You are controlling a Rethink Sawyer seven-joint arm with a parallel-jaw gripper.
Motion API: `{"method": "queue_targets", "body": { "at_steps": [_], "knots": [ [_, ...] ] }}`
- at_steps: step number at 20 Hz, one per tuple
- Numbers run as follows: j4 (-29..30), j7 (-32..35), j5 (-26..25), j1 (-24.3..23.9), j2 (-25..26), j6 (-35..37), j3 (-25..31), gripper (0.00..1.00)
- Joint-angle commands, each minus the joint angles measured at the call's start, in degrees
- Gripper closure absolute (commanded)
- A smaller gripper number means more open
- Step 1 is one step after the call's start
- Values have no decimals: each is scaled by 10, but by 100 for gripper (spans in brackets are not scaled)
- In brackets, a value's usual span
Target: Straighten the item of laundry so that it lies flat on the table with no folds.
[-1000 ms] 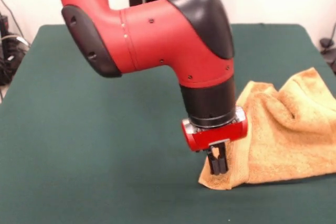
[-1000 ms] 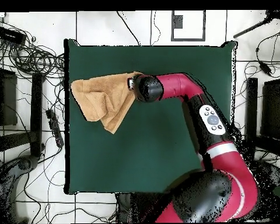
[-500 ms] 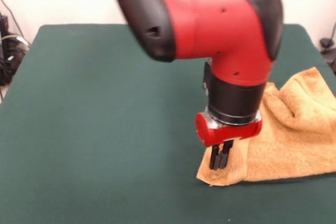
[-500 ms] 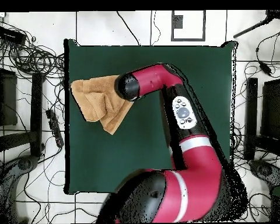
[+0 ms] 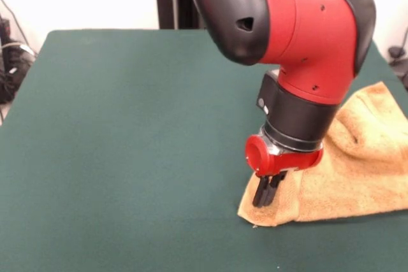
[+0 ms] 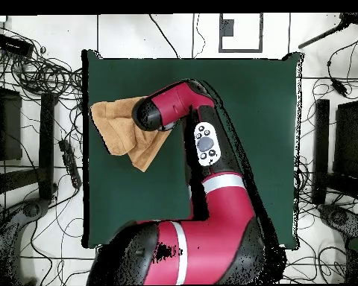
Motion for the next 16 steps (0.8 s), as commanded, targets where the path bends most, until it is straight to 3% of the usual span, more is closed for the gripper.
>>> {"method": "queue_targets", "body": {
  "at_steps": [1,10,16],
  "knots": [
    [-3,60,-80,1,122,12,-100,100],
    [-5,30,-106,27,113,17,-160,100],
    [-41,36,-128,34,143,0,-182,100]
  ]
}}
